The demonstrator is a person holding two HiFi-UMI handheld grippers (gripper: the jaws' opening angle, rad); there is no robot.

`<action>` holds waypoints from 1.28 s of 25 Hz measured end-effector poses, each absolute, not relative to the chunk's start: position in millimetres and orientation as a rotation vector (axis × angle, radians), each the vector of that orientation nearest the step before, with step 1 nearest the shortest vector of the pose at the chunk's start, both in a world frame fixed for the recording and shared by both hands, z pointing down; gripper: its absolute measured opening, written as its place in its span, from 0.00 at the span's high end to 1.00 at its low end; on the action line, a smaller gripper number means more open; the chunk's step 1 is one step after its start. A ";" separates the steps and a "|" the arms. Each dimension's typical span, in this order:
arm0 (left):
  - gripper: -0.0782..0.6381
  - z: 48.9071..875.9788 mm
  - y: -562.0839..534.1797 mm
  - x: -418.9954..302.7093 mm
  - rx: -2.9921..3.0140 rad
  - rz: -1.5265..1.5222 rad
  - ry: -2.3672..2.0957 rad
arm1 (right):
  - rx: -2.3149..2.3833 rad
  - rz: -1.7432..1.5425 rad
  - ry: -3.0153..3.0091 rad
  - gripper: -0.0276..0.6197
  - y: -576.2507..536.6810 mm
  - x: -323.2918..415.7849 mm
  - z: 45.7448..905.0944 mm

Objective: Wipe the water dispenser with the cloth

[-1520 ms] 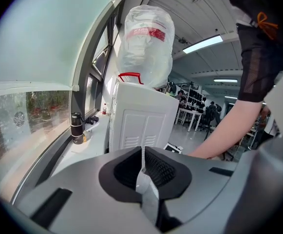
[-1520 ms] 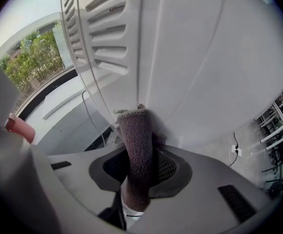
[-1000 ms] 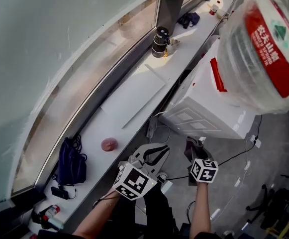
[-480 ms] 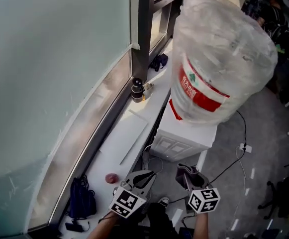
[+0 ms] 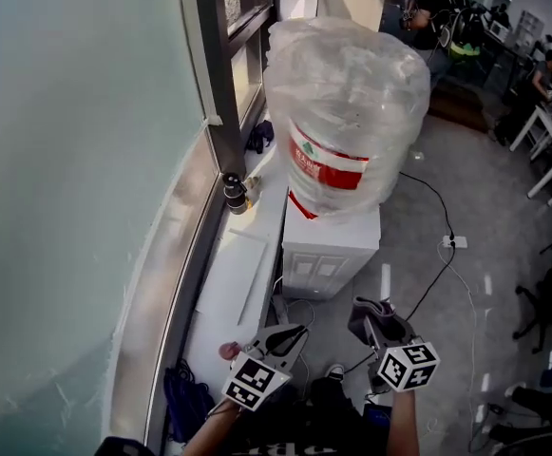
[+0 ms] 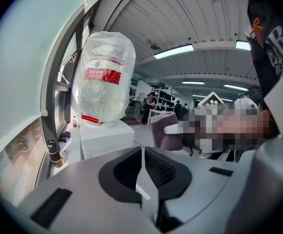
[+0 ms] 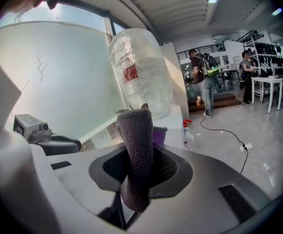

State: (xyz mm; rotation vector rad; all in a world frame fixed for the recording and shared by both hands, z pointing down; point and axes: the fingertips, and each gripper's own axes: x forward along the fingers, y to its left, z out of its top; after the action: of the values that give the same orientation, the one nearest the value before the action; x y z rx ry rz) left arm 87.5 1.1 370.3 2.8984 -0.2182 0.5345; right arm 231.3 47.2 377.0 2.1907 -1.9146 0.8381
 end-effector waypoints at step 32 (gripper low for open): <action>0.85 296.5 194.7 99.0 3.023 0.404 -0.092 | 2.324 0.755 -1.990 0.79 247.6 201.0 323.7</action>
State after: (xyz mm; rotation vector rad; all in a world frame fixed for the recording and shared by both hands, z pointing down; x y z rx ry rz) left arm 99.0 194.7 296.5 3.0231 -0.0923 0.4038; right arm 201.0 247.6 323.7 2.3240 -1.9903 0.7550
